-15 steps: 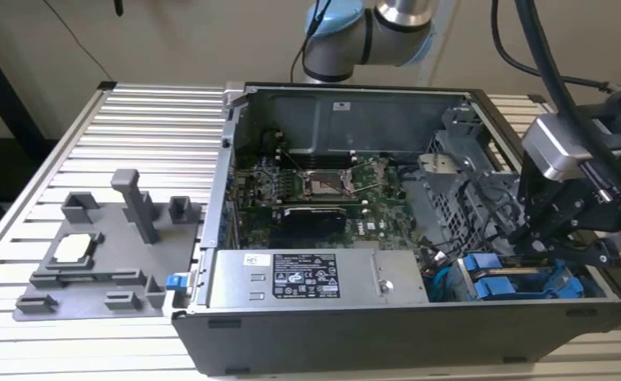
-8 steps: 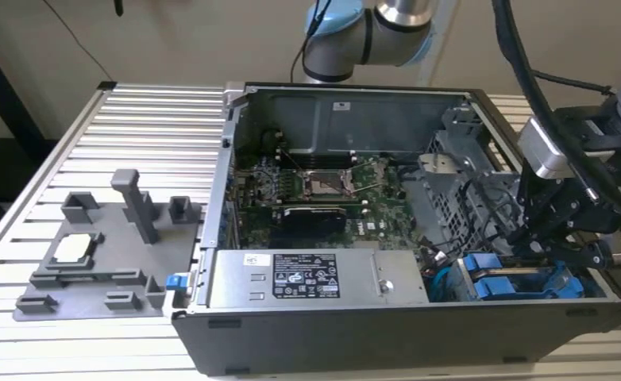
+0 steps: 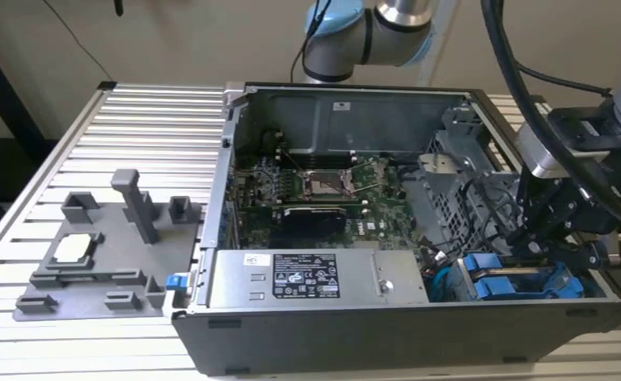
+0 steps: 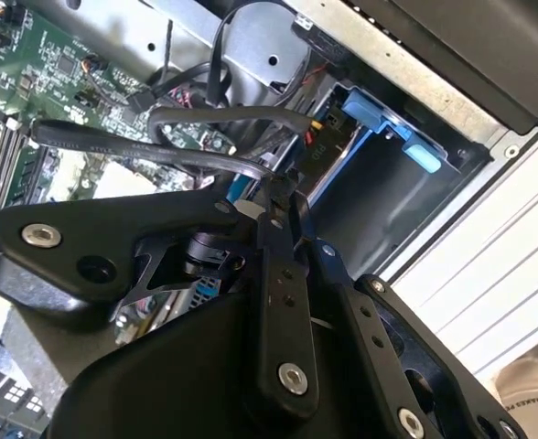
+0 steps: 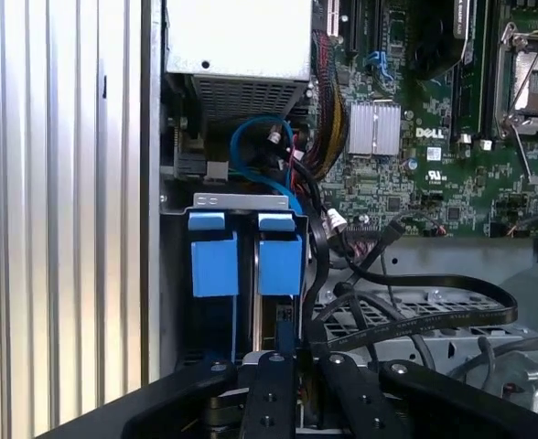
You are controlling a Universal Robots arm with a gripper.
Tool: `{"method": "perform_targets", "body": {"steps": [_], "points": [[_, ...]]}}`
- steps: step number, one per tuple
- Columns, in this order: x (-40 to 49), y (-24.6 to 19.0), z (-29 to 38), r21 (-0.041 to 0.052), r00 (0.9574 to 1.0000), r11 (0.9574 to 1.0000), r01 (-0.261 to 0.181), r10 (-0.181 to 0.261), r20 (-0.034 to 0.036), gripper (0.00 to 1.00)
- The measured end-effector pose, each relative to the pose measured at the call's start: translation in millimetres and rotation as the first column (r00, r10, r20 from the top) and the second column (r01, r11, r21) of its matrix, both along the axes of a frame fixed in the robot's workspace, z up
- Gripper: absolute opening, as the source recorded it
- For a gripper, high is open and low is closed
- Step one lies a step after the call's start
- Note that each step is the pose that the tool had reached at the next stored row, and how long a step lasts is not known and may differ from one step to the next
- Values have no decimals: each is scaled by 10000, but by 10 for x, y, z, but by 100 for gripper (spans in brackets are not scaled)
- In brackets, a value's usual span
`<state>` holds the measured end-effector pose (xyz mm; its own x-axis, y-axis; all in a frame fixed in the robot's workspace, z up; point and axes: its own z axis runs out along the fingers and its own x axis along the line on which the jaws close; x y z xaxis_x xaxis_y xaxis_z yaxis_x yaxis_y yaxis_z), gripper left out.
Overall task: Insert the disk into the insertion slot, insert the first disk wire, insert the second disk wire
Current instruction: 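Insert the second disk wire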
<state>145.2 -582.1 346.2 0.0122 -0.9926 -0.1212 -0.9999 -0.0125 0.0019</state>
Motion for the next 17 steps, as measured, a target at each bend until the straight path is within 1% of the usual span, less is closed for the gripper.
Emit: {"method": "perform_targets", "body": {"steps": [9,17], "points": [[0,0,-42,-42,9999,9999,155,-155,0,16],[0,0,-78,-53,9996,9996,291,-291,0,16]]}}
